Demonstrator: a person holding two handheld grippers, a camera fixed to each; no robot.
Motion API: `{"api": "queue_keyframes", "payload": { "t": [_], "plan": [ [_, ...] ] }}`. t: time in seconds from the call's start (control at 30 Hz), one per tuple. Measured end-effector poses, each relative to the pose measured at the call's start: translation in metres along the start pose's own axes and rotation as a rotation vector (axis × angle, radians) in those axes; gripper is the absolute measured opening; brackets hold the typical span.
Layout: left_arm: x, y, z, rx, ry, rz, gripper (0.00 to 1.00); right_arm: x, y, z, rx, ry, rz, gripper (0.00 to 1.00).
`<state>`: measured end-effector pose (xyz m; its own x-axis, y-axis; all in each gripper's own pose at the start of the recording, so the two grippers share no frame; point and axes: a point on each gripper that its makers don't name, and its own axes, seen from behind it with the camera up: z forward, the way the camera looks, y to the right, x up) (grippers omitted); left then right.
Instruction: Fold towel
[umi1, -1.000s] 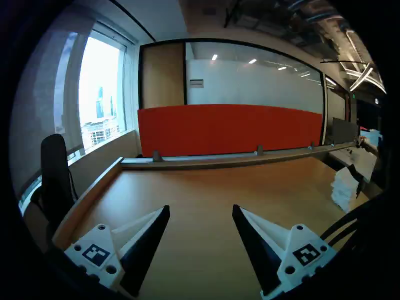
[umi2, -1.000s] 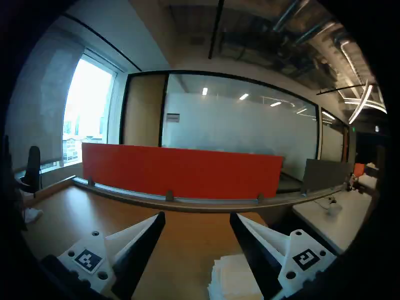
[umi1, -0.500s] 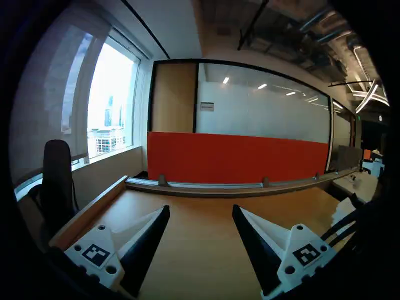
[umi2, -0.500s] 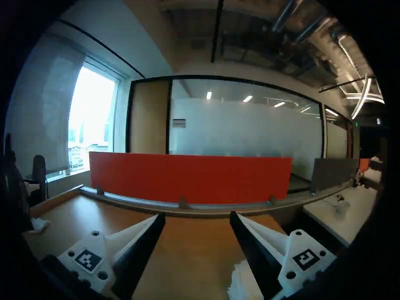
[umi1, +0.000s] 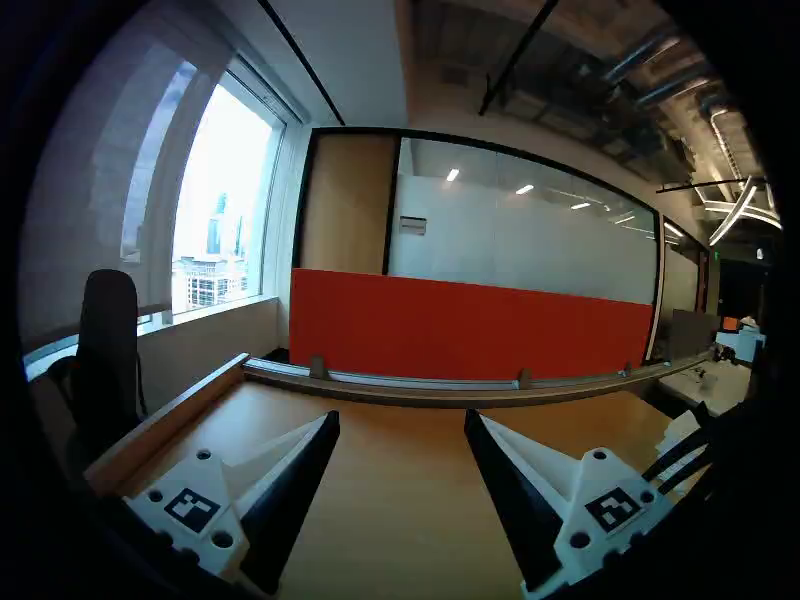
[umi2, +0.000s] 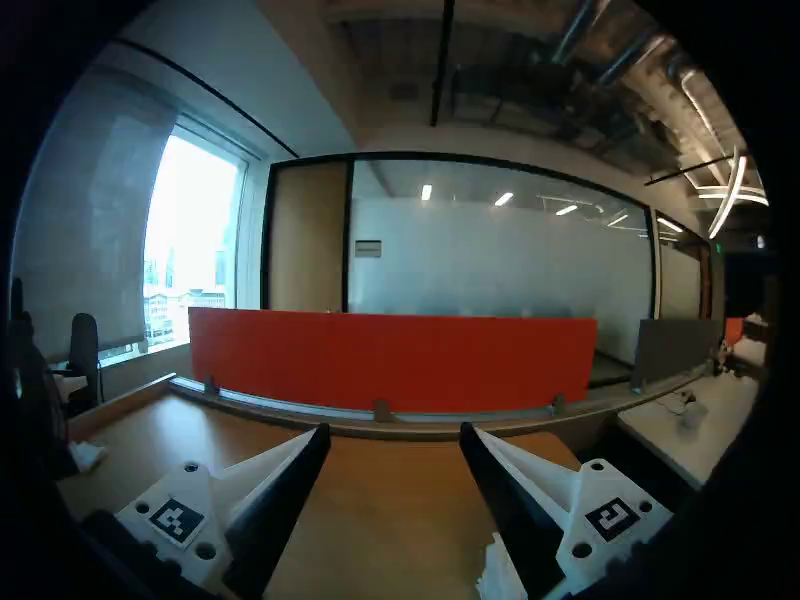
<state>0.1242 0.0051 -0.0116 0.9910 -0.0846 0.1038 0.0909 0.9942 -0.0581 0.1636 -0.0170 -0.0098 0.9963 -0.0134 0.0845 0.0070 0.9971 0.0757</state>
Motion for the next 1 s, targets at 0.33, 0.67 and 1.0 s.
{"api": "queue_keyframes", "payload": {
  "t": [0.33, 0.67, 1.0],
  "plan": [
    [-0.035, -0.005, 0.012, -0.013, 0.028, 0.032, 0.92, -0.011, -0.016, -0.006, -0.016, 0.005, 0.003, 1.00],
    [-0.081, -0.008, 0.022, -0.028, 0.051, 0.066, 0.92, -0.042, -0.014, 0.002, -0.046, -0.001, 0.034, 1.00],
    [-0.115, -0.022, 0.029, 0.011, 0.089, 0.063, 0.92, -0.074, -0.023, 0.015, -0.046, -0.010, -0.006, 1.00]
  ]
}}
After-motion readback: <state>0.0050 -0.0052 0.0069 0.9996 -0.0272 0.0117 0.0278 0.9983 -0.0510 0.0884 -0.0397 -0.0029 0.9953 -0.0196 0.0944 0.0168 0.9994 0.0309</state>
